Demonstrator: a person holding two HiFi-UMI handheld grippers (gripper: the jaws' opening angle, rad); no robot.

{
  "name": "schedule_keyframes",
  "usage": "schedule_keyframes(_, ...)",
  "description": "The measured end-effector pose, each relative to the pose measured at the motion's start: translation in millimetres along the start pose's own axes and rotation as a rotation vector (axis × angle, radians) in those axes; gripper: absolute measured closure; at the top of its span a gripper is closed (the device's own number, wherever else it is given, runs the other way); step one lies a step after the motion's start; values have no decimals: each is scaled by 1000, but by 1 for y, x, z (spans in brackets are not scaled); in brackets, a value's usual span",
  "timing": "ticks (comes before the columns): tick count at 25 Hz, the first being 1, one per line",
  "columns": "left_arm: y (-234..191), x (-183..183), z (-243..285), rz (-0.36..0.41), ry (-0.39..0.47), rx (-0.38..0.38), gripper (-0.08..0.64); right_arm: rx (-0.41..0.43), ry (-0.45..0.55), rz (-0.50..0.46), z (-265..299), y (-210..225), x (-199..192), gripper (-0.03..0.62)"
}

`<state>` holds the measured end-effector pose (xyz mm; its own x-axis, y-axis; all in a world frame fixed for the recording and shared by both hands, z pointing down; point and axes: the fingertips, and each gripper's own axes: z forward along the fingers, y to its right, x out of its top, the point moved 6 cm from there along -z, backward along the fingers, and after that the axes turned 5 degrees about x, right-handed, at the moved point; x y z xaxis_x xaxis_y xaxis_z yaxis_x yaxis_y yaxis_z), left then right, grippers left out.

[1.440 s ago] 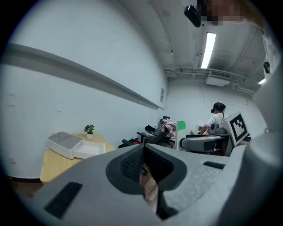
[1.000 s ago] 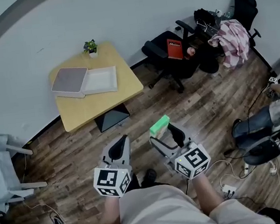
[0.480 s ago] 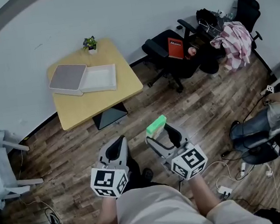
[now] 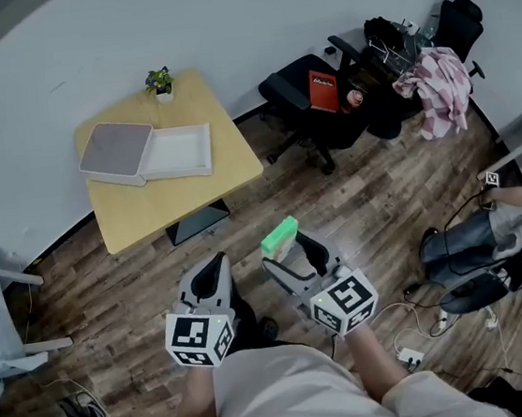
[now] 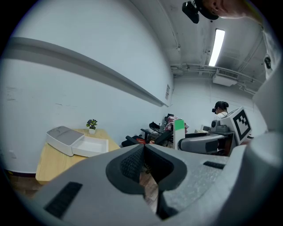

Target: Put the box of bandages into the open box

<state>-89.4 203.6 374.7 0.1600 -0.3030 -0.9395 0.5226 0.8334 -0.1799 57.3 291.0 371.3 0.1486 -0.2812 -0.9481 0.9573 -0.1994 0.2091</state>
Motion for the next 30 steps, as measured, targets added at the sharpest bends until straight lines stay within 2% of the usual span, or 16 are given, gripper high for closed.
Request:
schedule_keyframes(11, -63, 33, 56, -8, 3, 7, 555, 11, -42, 12, 81, 38, 31, 268)
schedule_keyframes(30, -180, 75, 122, -13, 7, -1, 555, -5, -119, -4, 229, 73, 63, 268)
